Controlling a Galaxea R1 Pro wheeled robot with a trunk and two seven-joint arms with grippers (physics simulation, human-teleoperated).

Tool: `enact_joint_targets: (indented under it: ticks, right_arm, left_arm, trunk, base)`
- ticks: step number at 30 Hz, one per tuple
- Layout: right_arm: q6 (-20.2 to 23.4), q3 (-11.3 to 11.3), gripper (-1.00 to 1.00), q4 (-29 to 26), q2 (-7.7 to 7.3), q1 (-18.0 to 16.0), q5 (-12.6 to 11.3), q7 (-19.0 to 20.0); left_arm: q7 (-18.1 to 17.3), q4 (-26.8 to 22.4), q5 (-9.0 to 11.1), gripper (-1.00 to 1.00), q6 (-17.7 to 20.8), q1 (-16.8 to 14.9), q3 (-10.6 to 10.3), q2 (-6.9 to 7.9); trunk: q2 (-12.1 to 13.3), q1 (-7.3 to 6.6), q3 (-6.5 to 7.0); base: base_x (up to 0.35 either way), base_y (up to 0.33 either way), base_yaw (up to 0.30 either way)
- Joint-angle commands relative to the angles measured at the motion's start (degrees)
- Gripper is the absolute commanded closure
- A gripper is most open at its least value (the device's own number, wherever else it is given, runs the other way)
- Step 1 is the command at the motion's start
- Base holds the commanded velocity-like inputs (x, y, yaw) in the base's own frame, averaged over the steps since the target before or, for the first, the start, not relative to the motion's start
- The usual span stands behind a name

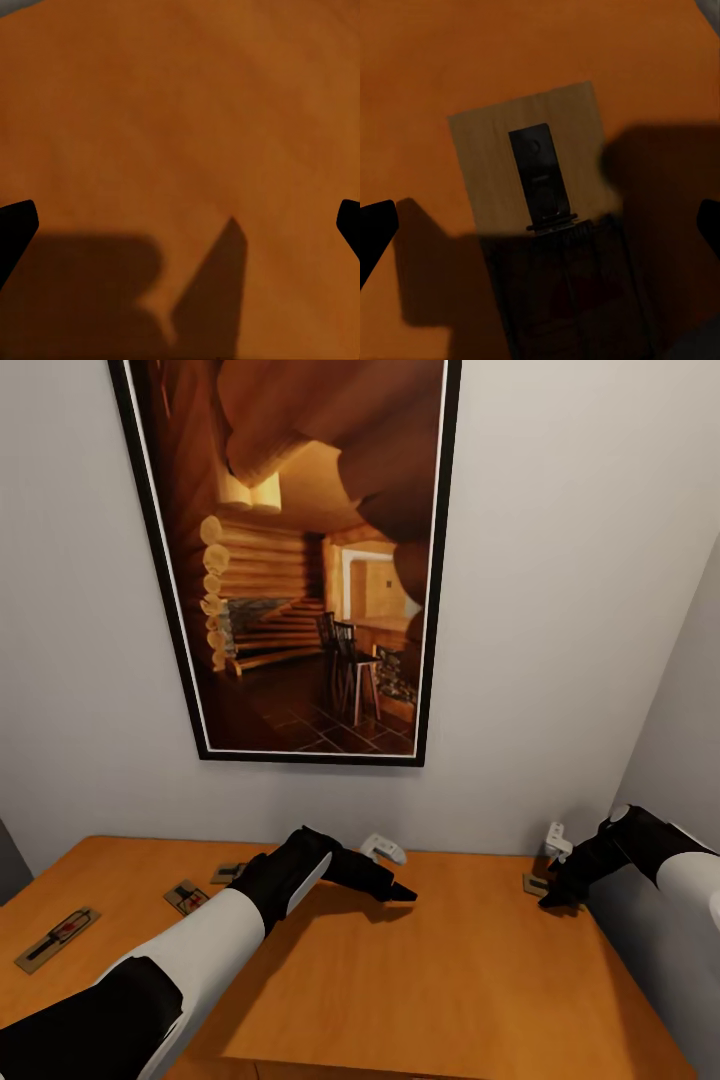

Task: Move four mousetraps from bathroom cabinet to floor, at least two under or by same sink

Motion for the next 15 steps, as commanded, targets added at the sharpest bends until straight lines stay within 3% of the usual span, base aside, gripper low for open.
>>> enact_joint_targets:
  ticks: [1, 12, 15]
  right_arm:
    - [0.6, 0.2, -1.0, -0.1, -0.03, 0.0, -0.2, 0.3]
    - [0.7, 0.2, -1.0, -0.1, -0.03, 0.0, -0.2, 0.2]
    - [0.7, 0.2, -1.0, -0.1, -0.03, 0.0, -0.2, 0.2]
  left_arm:
    - [0.1, 0.0, 0.5, -1.0, 0.5, -0.1, -0.1, 0.0]
    - [0.1, 0.1, 0.5, -1.0, 0.5, -0.1, -0.1, 0.0]
    - [0.1, 0.1, 0.5, -1.0, 0.5, -0.1, -0.1, 0.0]
  trunk:
    - [-0.1, 0.0, -0.07]
    - [-0.1, 0.0, -0.07]
    - [-1.3, 0.66, -0.61]
  base:
    - [0.0, 0.0, 0.0]
    - [0.0, 0.0, 0.0]
    - [0.0, 0.0, 0.0]
